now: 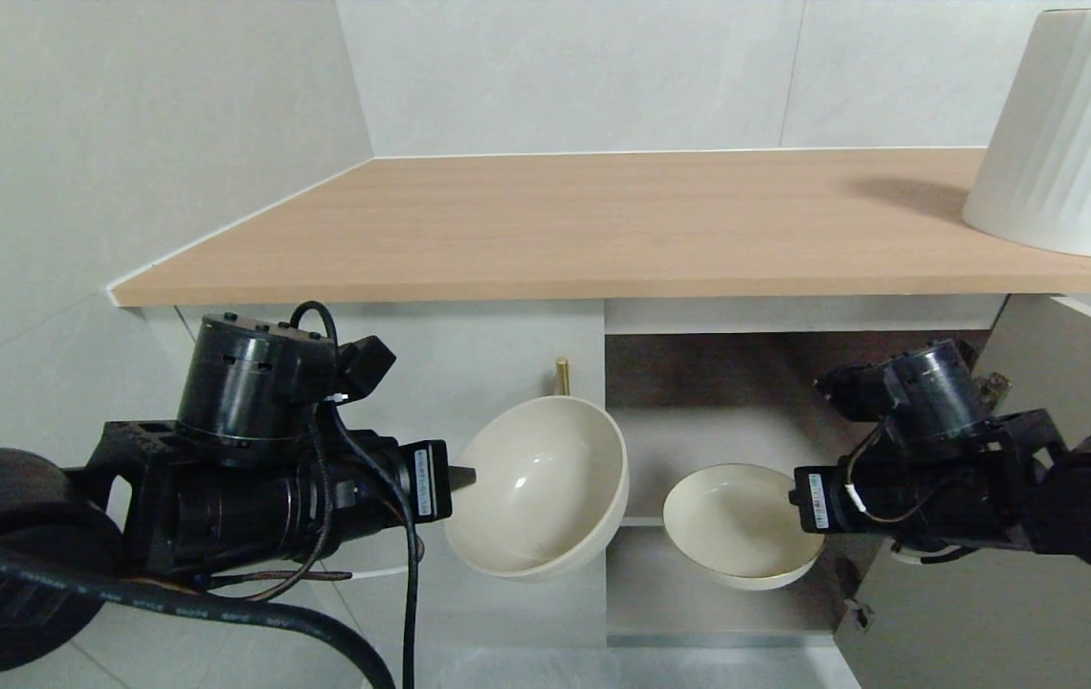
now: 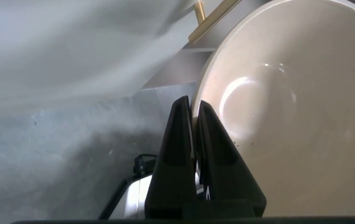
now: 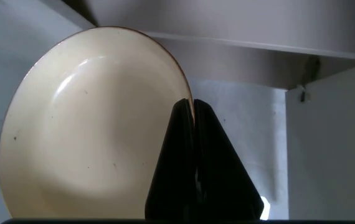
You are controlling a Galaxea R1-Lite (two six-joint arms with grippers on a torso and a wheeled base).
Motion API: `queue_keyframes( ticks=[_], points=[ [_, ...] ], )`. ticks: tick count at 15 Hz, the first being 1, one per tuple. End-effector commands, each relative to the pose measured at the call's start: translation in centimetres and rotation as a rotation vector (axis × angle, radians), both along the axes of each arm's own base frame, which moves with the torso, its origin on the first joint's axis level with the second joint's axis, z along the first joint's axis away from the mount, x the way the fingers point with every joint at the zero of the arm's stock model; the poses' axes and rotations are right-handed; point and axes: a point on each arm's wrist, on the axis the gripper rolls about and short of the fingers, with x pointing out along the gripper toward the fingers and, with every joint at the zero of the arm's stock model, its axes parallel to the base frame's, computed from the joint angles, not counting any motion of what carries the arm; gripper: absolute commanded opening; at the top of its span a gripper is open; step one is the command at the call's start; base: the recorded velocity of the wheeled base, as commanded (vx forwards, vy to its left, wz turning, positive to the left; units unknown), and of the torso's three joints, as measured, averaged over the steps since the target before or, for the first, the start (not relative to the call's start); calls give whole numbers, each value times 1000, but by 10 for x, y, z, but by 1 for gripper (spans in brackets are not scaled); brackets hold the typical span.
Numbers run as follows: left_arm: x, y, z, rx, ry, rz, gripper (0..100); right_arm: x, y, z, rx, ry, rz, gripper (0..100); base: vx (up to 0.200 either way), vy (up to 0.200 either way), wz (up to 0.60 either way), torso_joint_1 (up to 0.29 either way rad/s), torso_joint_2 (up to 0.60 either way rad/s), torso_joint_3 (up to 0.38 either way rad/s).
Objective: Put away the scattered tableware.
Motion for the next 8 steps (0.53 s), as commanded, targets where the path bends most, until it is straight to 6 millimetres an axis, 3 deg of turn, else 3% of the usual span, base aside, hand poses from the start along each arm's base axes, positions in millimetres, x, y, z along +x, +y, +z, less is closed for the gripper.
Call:
queue_keyframes(
  ticks=[1, 5, 8],
  points=[
    [1, 0, -2, 3, 5, 1, 0, 28, 5, -53, -43, 86, -32, 0, 0, 0, 0, 0, 0, 0],
    [2, -1, -3, 6, 11, 1, 0, 68, -3, -113, -30, 28, -150, 0, 0, 0, 0, 0, 0, 0],
    [2, -3, -5, 8, 15, -5, 0, 85, -8, -132, -5, -68, -206, 0, 0, 0, 0, 0, 0, 0]
  ],
)
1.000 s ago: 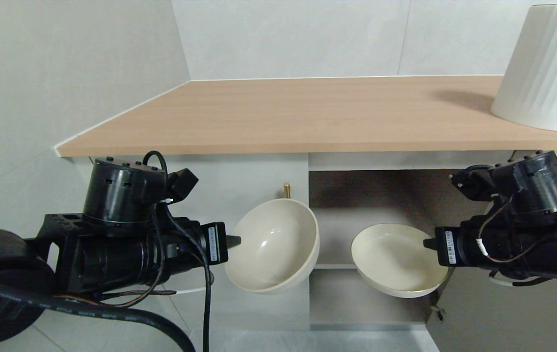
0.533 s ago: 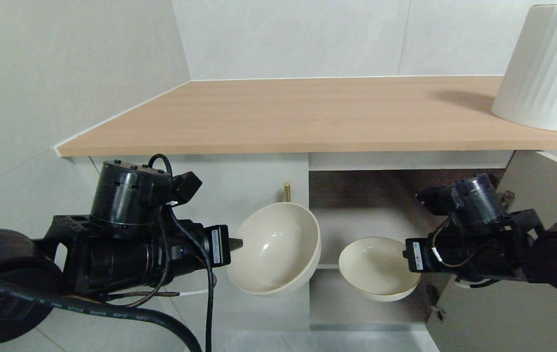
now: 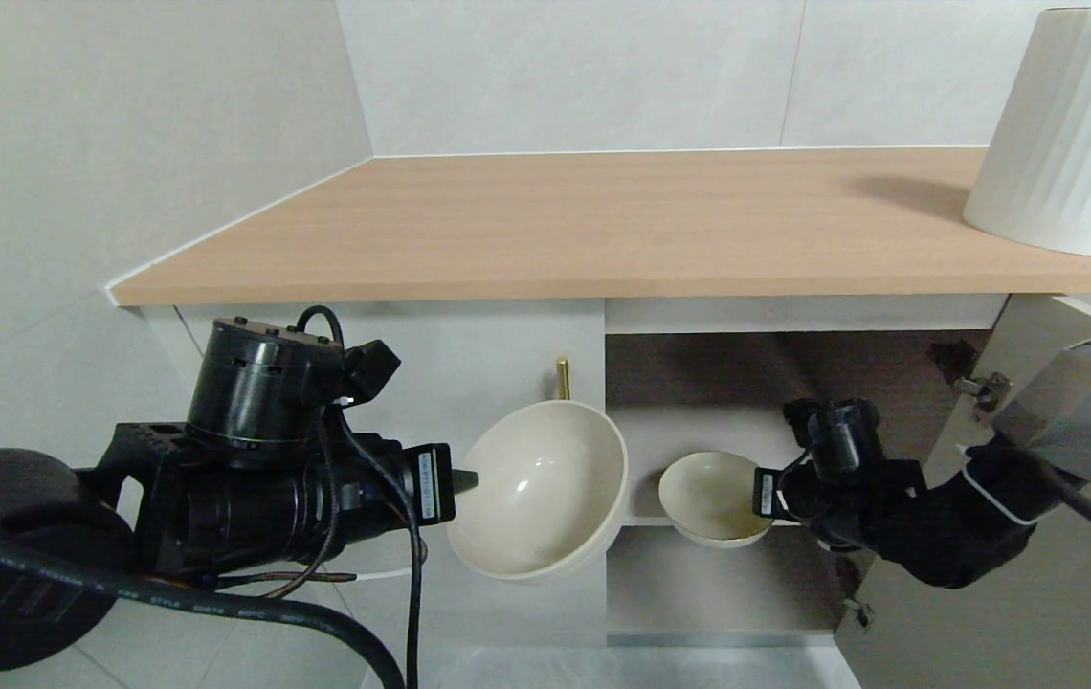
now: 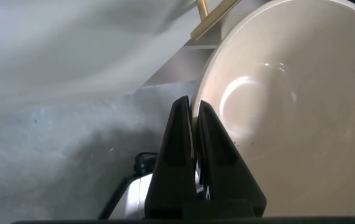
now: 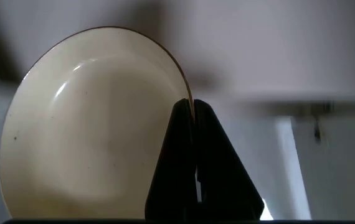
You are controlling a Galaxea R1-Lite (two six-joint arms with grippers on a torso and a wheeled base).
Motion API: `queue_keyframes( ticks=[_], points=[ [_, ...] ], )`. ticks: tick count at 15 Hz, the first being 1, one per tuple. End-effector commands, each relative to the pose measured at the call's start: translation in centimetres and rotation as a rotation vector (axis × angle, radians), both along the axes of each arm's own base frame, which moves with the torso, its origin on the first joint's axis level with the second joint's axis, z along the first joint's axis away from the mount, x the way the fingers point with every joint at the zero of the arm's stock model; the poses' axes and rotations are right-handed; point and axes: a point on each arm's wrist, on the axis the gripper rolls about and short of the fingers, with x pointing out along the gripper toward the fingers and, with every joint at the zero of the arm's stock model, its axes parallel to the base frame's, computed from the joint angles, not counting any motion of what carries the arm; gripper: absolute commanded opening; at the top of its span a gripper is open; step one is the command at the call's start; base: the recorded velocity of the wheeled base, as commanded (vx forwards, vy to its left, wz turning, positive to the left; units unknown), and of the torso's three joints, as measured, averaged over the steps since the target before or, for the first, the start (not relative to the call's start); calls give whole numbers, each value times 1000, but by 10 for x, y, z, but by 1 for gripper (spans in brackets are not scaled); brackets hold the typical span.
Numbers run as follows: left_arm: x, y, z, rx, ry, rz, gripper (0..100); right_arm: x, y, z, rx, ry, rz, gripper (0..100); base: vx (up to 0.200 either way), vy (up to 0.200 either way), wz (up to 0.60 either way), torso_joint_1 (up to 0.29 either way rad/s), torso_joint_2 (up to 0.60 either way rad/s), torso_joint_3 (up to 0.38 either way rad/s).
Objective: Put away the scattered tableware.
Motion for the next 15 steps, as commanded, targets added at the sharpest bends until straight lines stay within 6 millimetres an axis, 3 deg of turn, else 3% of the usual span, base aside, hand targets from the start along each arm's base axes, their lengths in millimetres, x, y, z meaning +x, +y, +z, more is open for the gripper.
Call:
queue_keyframes(
  ticks=[1, 9, 15],
  points=[
    [0, -2, -3, 4, 9, -6, 0, 9, -5, -41, -38, 61, -44, 0, 0, 0, 0, 0, 0, 0],
    [0, -3, -3, 6, 11, -9, 0, 37, -5, -56, -37, 14, -170, 0, 0, 0, 0, 0, 0, 0],
    [3, -5, -8, 13, 23, -9, 0, 62, -12, -52, -27, -57, -250, 0, 0, 0, 0, 0, 0, 0]
  ],
)
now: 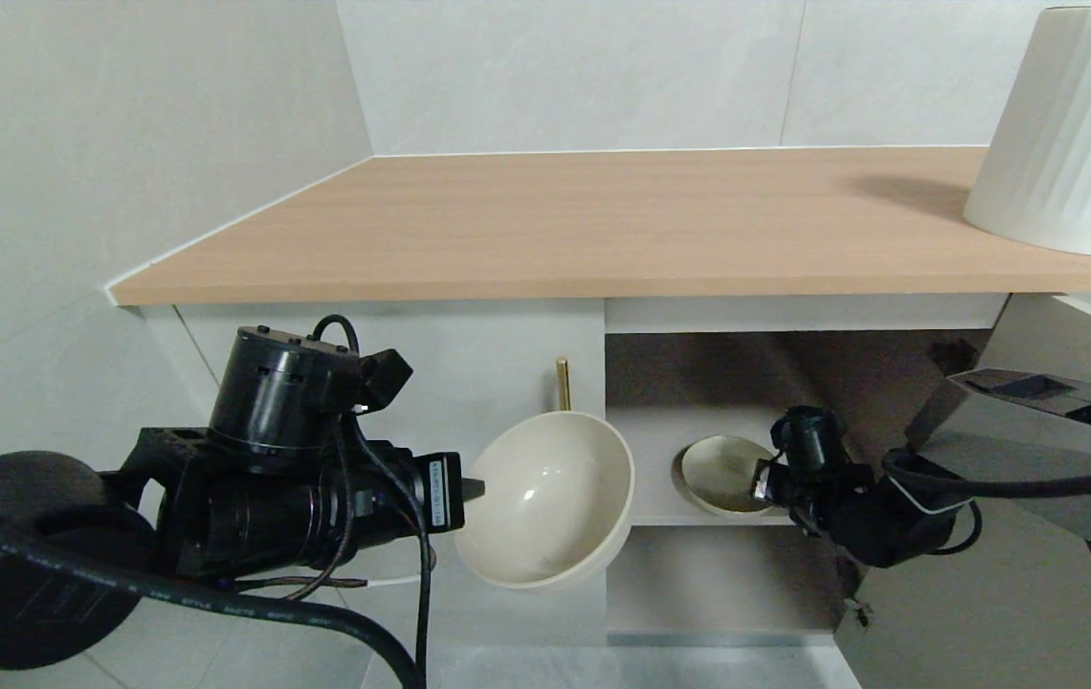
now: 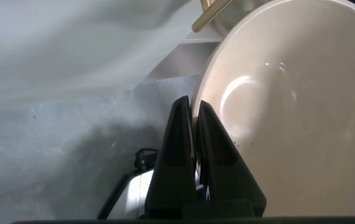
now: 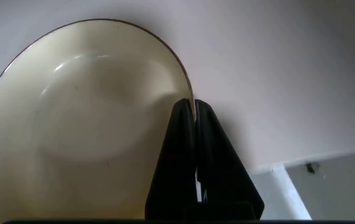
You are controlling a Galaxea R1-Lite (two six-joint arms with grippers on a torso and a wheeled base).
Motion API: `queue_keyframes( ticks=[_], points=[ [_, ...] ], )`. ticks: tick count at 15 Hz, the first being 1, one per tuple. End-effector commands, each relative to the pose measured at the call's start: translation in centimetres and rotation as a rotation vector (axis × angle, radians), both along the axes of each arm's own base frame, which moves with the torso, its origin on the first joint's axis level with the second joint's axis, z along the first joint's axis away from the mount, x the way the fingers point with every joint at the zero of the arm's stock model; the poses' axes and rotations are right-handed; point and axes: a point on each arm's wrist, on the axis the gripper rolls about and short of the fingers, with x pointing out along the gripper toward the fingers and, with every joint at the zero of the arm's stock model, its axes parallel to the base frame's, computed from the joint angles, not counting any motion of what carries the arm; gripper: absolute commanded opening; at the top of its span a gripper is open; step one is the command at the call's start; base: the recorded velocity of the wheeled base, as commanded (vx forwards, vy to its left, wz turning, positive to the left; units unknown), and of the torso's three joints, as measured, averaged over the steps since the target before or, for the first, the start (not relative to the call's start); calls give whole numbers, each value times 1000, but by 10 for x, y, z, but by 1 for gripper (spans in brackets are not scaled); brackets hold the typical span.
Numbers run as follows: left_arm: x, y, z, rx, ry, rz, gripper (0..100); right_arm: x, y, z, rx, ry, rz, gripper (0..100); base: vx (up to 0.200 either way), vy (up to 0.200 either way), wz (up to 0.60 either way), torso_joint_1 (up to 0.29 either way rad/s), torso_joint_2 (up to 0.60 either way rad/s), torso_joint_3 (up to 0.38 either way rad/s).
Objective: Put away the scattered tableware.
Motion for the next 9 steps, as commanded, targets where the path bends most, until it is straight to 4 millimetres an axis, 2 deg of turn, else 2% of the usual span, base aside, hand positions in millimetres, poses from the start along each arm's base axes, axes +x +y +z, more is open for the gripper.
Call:
queue_keyframes(
  ticks=[1, 9],
  points=[
    [1, -1, -2, 3, 5, 1, 0, 6, 1, 0, 4, -16, -3, 0, 0, 0, 0, 0, 0, 0],
    [9, -12, -18, 29, 49, -23, 0, 18, 3, 2, 2, -50, -22, 0, 0, 0, 0, 0, 0, 0]
  ],
)
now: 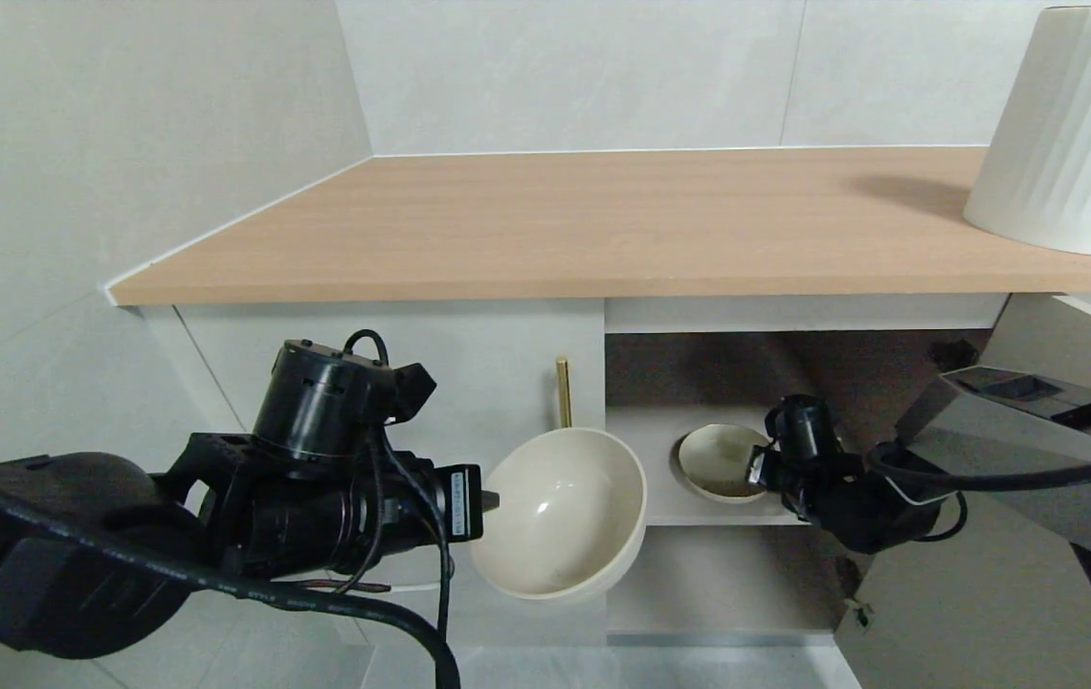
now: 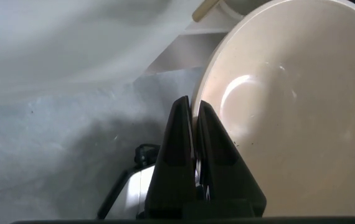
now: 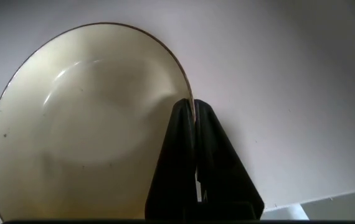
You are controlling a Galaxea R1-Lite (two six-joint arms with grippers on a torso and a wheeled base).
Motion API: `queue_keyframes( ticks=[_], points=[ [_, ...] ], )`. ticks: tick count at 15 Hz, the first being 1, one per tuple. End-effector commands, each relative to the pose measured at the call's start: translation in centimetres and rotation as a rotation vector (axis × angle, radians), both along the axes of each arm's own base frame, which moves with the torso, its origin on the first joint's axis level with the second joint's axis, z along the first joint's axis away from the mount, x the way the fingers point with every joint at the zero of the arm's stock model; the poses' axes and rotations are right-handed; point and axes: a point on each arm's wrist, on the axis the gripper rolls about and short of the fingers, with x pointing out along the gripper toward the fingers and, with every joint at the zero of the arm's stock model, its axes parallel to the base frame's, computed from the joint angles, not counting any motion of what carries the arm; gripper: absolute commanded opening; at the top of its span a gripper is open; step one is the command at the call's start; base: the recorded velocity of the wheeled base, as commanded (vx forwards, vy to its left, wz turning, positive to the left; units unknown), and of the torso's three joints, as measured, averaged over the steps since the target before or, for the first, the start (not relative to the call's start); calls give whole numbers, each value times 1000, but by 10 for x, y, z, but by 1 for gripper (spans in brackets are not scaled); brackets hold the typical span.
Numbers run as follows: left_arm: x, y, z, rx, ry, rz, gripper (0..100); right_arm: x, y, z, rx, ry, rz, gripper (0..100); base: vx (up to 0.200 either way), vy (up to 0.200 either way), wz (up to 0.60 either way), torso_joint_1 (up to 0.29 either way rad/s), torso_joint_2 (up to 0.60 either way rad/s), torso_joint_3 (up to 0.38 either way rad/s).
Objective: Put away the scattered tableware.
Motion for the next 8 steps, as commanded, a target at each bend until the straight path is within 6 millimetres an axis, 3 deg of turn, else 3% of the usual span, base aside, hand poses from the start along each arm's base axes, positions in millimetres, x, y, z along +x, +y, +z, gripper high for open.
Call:
queue_keyframes(
  ticks=[1, 5, 8],
  points=[
    [1, -5, -6, 13, 18, -13, 0, 2, -1, 0, 2, -5, -2, 100, 0, 0, 0, 0, 0, 0],
    [2, -14, -21, 48, 55, -27, 0, 2, -4, 9, 8, -21, -9, 100, 0, 0, 0, 0, 0, 0],
    [5, -25, -41, 146, 71, -7, 0, -25, 2, 39, 36, -13, 71, 100, 0, 0, 0, 0, 0, 0]
  ],
)
